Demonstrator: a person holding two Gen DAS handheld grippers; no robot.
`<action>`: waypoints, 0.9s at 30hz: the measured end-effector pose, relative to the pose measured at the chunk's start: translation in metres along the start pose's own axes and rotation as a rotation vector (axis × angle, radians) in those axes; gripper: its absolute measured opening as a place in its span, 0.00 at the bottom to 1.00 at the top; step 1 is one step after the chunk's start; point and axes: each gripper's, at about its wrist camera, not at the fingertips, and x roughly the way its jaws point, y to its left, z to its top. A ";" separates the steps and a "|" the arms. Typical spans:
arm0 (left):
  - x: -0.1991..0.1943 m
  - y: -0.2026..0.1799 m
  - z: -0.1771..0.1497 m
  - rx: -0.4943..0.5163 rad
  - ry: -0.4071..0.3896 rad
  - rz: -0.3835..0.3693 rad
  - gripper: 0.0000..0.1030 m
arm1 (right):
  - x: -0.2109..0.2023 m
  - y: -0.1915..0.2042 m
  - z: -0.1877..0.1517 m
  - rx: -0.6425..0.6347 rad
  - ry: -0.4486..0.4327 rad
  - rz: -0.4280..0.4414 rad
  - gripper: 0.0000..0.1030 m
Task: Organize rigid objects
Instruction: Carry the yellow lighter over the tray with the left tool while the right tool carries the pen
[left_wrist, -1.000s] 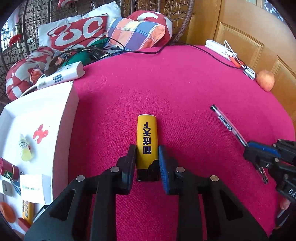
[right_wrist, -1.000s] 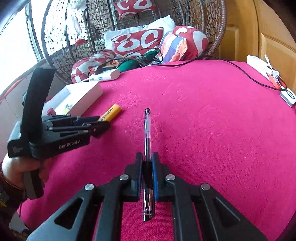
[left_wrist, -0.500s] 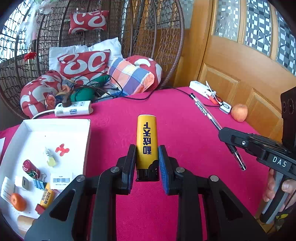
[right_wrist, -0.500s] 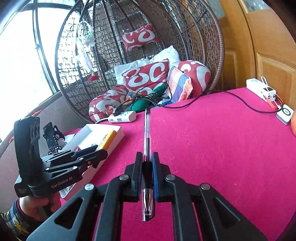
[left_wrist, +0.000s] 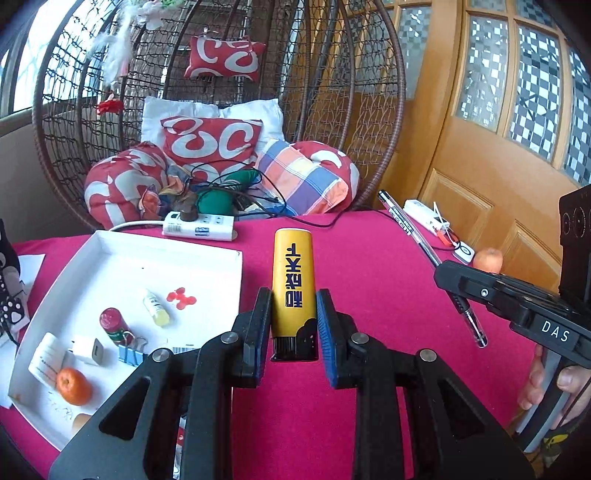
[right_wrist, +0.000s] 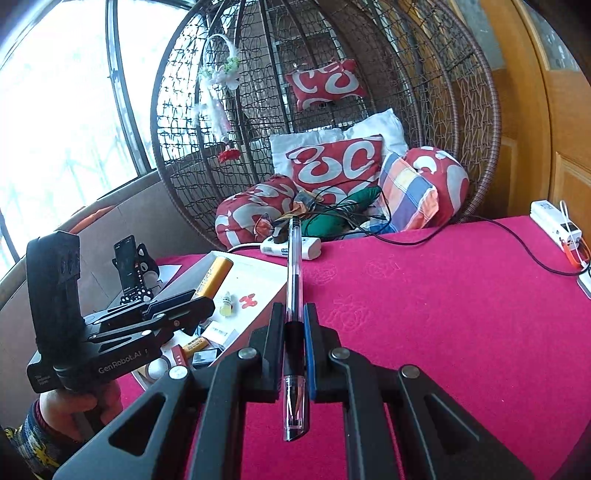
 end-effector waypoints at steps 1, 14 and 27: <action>-0.002 0.005 0.000 -0.010 -0.002 0.007 0.23 | 0.003 0.005 0.002 -0.009 0.004 0.009 0.07; -0.023 0.097 -0.013 -0.182 -0.024 0.174 0.23 | 0.068 0.068 0.014 -0.106 0.094 0.114 0.07; -0.031 0.146 -0.038 -0.241 -0.012 0.314 0.23 | 0.122 0.107 0.004 -0.135 0.190 0.150 0.07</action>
